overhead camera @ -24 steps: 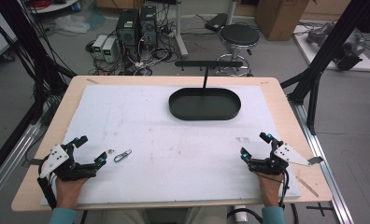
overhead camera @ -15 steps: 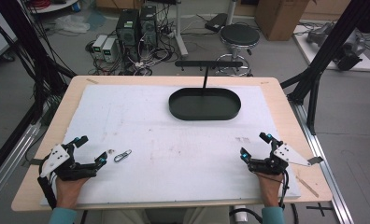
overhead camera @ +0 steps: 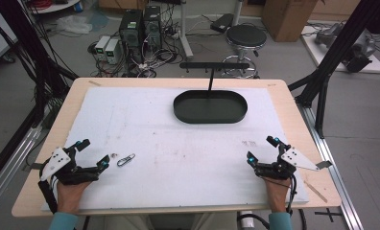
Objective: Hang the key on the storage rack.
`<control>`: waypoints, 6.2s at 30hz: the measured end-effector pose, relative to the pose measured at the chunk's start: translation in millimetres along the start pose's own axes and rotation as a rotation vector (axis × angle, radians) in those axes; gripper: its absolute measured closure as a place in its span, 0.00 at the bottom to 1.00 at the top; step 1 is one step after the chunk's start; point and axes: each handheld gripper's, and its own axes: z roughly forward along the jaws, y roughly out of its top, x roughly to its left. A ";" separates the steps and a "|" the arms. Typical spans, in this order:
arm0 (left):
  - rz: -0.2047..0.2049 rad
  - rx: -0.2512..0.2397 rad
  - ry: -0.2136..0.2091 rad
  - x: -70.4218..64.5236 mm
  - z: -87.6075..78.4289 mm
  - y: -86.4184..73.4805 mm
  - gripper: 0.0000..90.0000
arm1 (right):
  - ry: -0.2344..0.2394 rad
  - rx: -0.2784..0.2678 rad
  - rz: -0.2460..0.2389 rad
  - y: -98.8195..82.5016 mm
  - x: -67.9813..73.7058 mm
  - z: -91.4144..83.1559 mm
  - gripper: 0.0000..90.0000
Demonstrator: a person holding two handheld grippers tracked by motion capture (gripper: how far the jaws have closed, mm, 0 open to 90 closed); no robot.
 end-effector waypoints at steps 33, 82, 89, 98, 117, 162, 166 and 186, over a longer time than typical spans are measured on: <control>0.225 0.432 -0.251 -0.5 44.7 79.8 0.02 | -0.007 0.003 0.004 0.0 0.8 -0.4 0.01; 0.314 0.777 -0.412 -18.6 102.7 63.3 0.28 | -0.006 -0.003 0.000 0.0 -0.3 -0.2 0.01; 0.339 0.837 -0.416 -25.7 110.1 55.3 0.33 | -0.006 -0.007 -0.001 0.0 -0.3 -0.1 0.01; 0.342 0.886 -0.431 -27.4 113.3 52.4 0.42 | -0.007 -0.006 0.004 -0.1 0.1 -0.5 0.01; 0.369 0.949 -0.406 -31.7 114.9 50.6 0.77 | -0.007 -0.007 0.004 -0.1 0.1 -0.7 0.01; 0.312 0.927 -0.394 -29.8 115.8 52.6 0.98 | -0.006 -0.005 0.007 -0.1 0.1 -1.0 0.01; 0.287 0.884 -0.390 -27.1 113.4 58.4 0.98 | -0.006 -0.006 0.005 -0.1 0.1 -0.9 0.01; 0.136 0.542 -0.498 -29.8 104.3 85.0 0.98 | -0.002 0.043 0.019 2.5 -1.4 3.5 0.01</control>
